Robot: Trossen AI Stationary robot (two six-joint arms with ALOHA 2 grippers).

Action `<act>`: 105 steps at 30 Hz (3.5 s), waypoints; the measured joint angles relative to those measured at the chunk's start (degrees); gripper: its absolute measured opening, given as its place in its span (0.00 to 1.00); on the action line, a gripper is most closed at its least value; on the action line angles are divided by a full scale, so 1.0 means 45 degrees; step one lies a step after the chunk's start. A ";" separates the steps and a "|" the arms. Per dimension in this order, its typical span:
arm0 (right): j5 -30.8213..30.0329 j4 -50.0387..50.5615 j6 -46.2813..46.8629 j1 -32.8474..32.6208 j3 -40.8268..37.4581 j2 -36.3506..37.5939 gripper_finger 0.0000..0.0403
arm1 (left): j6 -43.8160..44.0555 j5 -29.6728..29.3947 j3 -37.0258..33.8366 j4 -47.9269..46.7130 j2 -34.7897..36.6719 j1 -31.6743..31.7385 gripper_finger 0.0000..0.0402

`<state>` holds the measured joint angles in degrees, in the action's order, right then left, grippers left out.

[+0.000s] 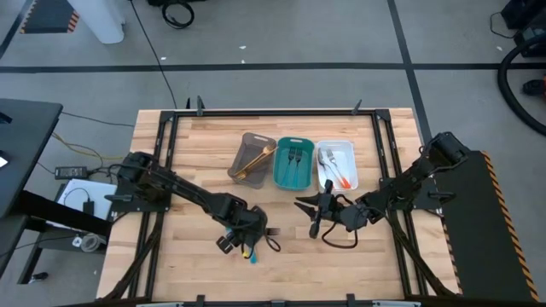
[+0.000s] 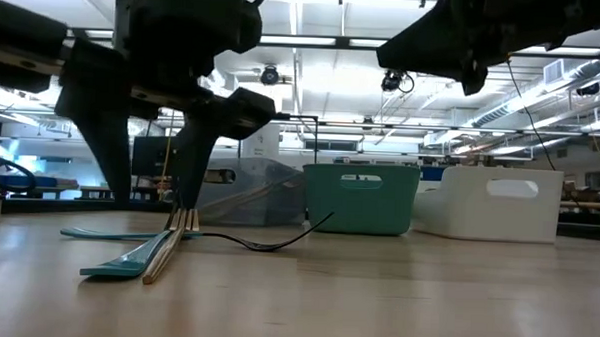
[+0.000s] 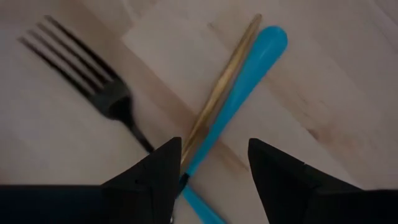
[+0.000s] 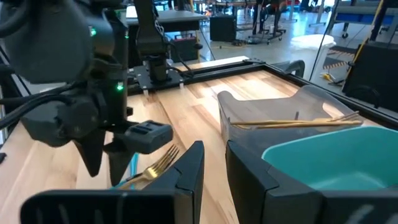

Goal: Sort silverware by color (type)
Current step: Put the gold fork into the black bin

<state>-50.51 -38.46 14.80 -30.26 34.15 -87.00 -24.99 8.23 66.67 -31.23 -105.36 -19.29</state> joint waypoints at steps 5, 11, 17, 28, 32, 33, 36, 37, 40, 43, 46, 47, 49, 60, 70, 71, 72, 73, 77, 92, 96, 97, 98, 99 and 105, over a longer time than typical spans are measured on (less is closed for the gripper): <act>-0.0007 0.0132 0.0054 0.0010 -0.0005 0.0000 0.19 | -0.0245 0.0010 0.0000 -0.0029 -0.0126 0.0009 0.46; -0.0105 0.0184 0.0146 0.0015 -0.0005 0.0000 0.19 | -0.0539 -0.0111 0.0000 0.0074 -0.0126 0.0024 0.40; -0.0104 0.0190 0.0156 0.0097 -0.0005 0.0000 0.19 | -0.1117 -0.0286 0.0000 0.0424 -0.0121 0.0024 0.39; -0.0100 0.0211 0.0156 0.0087 -0.0005 0.0000 0.19 | -0.1691 -0.0434 0.0005 0.0645 -0.0480 0.0049 0.39; -0.0095 0.0257 0.0204 0.0087 -0.0005 -0.0005 0.19 | -0.1727 -0.0190 0.0019 0.0798 -0.0742 0.0068 0.39; -0.0095 0.0279 0.0250 0.0087 -0.0005 -0.0005 0.19 | -0.1734 -0.0174 0.0034 0.0828 -0.0777 0.0093 0.39; -0.0095 0.0343 0.0336 0.0087 -0.0010 -0.0010 0.19 | -0.1651 -0.0095 0.0029 0.0765 -0.0781 0.0171 0.39; -0.0095 0.0401 0.0346 0.0087 -0.0010 -0.0010 0.19 | -0.1656 -0.0092 0.0029 0.0759 -0.0781 0.0193 0.39; -0.0095 0.0464 0.0384 0.0087 -0.0010 -0.0010 0.19 | -0.1642 -0.0092 0.0029 0.0691 -0.0781 0.0266 0.39; -0.0095 0.0501 0.0372 0.0087 -0.0010 -0.0010 0.19 | -0.1641 0.0104 0.0029 0.0593 -0.0781 0.0284 0.39; -0.0096 0.0501 0.0321 0.0087 -0.0010 -0.0010 0.19 | -0.1626 0.0403 0.0029 0.0612 -0.0781 0.0344 0.37; -0.0100 0.0502 0.0305 0.0087 -0.0010 -0.0010 0.19 | -0.1625 0.0449 0.0029 0.0599 -0.0781 0.0383 0.36; -0.0100 0.0499 0.0273 0.0087 -0.0010 -0.0010 0.19 | -0.1622 0.0458 0.0029 0.0603 -0.0781 0.0408 0.34; -0.0100 0.0496 0.0248 0.0087 -0.0010 -0.0010 0.19 | -0.1632 0.0486 0.0029 0.0608 -0.0781 0.0418 0.23; -0.0098 0.0489 0.0248 0.0087 -0.0010 -0.0010 0.19 | -0.1598 0.0491 0.0029 0.0586 -0.0777 0.0418 0.13; -0.0095 0.0487 0.0248 0.0087 -0.0010 -0.0010 0.19 | -0.1599 0.0491 0.0029 0.0585 -0.0777 0.0418 0.12; -0.0097 0.0489 0.0248 0.0087 -0.0010 -0.0010 0.19 | -0.1609 0.0490 0.0029 0.0589 -0.0777 0.0418 0.11; -0.0096 0.0486 0.0248 0.0087 -0.0010 -0.0010 0.19 | -0.1615 0.0491 0.0029 0.0584 -0.0777 0.0418 0.10; -0.0095 0.0486 0.0248 0.0087 -0.0010 -0.0010 0.19 | -0.1711 0.0486 0.0029 0.0589 -0.0777 0.0418 0.08; -0.0095 0.0482 0.0304 0.0087 -0.0010 -0.0010 0.19 | -0.2099 -0.0278 0.0025 0.0554 -0.0597 0.0418 0.06; -0.0095 0.0479 0.0333 0.0087 -0.0010 -0.0010 0.19 | -0.2089 -0.0508 0.0019 0.0536 -0.0417 0.0418 0.05; -0.0095 0.0477 0.0336 0.0087 -0.0010 -0.0010 0.19 | -0.2087 -0.0568 0.0019 0.0461 -0.0411 0.0413 0.05; -0.0091 0.0477 0.0336 0.0087 -0.0010 -0.0010 0.19 | -0.2088 -0.0601 0.0019 0.0425 -0.0407 0.0413 0.05; -0.0095 0.0477 0.0336 0.0087 -0.0010 -0.0010 0.19 | -0.2084 -0.0641 0.0019 0.0383 -0.0407 0.0418 0.05; -0.0090 0.0457 0.0338 0.0087 -0.0010 -0.0010 0.19 | -0.2072 -0.0689 0.0019 0.0268 -0.0403 0.0413 0.05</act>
<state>-50.92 -36.40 16.32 -29.87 34.11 -87.05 -34.32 5.13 66.76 -30.02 -107.18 -17.43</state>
